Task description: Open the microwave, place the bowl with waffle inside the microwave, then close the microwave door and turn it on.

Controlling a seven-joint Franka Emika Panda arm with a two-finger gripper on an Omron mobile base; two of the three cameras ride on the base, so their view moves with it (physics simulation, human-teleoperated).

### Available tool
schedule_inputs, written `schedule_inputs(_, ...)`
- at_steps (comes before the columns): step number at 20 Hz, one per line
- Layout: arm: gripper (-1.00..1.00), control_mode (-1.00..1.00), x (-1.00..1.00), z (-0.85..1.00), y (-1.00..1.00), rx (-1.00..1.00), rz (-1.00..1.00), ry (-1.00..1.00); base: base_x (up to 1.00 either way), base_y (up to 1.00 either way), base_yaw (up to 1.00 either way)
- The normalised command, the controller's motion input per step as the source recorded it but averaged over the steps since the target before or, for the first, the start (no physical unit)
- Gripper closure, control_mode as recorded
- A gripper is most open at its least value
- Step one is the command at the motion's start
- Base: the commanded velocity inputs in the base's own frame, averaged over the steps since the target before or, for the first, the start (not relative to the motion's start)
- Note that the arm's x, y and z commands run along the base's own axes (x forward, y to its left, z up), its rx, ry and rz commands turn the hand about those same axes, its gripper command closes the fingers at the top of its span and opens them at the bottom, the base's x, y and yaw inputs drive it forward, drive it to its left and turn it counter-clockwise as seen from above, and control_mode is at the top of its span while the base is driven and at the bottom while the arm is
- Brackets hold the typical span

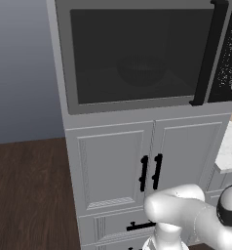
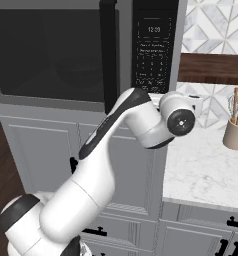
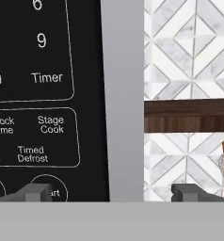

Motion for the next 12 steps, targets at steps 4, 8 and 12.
schedule_inputs(4, -1.00, -1.00, 0.17, 0.00, 0.00, 0.00, 0.00, 0.00, 0.00, 0.00, 0.00)
schedule_inputs(8, -1.00, -1.00, 0.00, 0.00, 0.00, 0.00, 0.00, 0.01, 0.00, 0.00, 0.00)
schedule_inputs(12, -1.00, -1.00, -0.53, 0.00, 0.00, 0.00, 0.00, 0.00, 0.00, 0.00, 0.00)
